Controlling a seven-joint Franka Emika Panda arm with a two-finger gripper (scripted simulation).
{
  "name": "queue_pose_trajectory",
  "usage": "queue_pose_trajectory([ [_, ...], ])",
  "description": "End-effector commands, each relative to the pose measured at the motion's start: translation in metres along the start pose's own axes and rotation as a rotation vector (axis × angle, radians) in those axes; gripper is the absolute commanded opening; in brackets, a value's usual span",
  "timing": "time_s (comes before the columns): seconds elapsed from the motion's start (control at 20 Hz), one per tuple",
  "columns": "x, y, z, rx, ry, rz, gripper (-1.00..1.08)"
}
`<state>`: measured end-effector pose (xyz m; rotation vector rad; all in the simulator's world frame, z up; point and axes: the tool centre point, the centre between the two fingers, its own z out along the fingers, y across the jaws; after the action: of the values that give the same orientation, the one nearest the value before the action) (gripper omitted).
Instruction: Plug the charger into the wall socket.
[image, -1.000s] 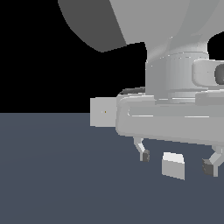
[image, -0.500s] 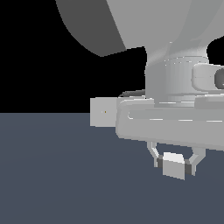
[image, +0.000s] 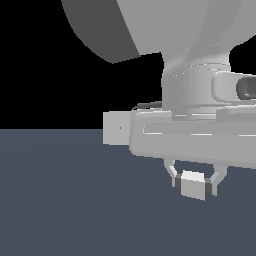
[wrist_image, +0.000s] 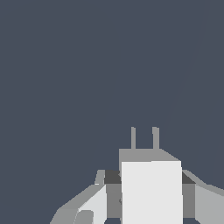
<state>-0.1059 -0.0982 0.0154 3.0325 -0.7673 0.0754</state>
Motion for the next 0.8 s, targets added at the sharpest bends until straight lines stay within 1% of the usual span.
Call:
queue_pose_trajectory([
  [0.0, 0.003, -0.009, -0.005, 0.001, 0.001, -0.012, -1.00],
  [0.15, 0.008, -0.026, -0.013, 0.001, 0.001, -0.035, -1.00],
  [0.3, 0.014, -0.049, -0.024, 0.002, 0.001, -0.065, -1.00],
  [0.75, 0.033, -0.135, -0.063, 0.007, 0.002, -0.175, -1.00],
])
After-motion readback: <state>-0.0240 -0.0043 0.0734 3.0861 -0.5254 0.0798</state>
